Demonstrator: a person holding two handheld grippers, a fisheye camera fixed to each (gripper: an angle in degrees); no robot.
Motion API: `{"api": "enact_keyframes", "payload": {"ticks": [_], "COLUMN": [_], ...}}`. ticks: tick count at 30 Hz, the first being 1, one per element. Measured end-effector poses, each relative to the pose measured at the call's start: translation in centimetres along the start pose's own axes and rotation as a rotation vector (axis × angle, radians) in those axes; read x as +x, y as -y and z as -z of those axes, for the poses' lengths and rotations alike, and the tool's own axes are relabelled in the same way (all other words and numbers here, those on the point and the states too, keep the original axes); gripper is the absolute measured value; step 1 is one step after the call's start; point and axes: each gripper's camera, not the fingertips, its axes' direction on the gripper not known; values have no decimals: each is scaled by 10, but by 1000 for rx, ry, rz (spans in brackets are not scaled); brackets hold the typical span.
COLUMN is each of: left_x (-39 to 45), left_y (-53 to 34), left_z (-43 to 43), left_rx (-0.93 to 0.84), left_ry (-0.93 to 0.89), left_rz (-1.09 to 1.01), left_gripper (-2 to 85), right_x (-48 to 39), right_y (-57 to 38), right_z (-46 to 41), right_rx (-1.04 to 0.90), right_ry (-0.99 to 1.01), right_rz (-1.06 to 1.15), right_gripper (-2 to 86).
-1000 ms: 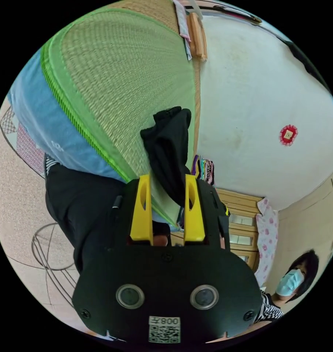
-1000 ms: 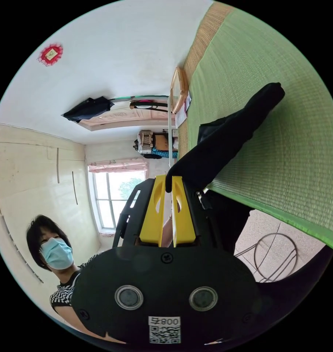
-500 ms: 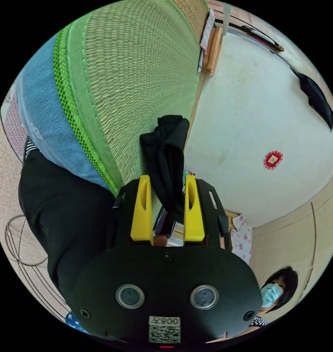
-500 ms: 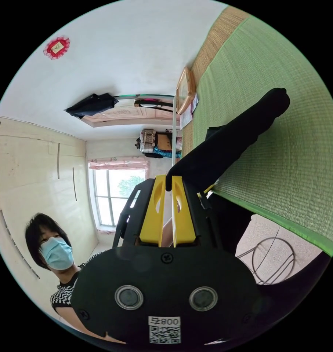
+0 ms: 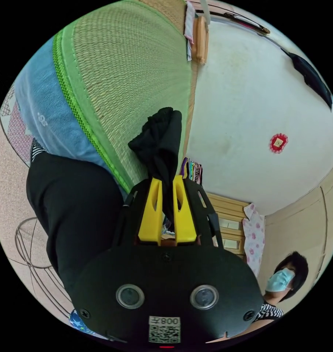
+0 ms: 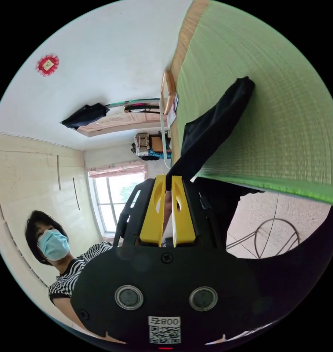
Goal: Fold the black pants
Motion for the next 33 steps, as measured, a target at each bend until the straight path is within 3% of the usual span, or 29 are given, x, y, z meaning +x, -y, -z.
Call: {"api": "enact_keyframes", "payload": {"ticks": [9, 20, 27, 33], "left_x": [73, 188, 205, 191], "left_y": [-31, -44, -70, -91], "left_z": [-24, -131, -163, -165], "left_rx": [-9, -114, -144, -119], "left_ry": [47, 139, 170, 204], "left_rz": [-135, -365, -371, -257], "left_gripper": [52, 50, 49, 48], "right_x": [43, 72, 127, 198], "right_y": [-21, -11, -30, -49], "right_z": [47, 133, 158, 151], "right_rx": [90, 227, 252, 245], "right_ry": [134, 170, 174, 172], "right_rz": [31, 143, 88, -44], "right_gripper": [12, 1, 4, 30]}}
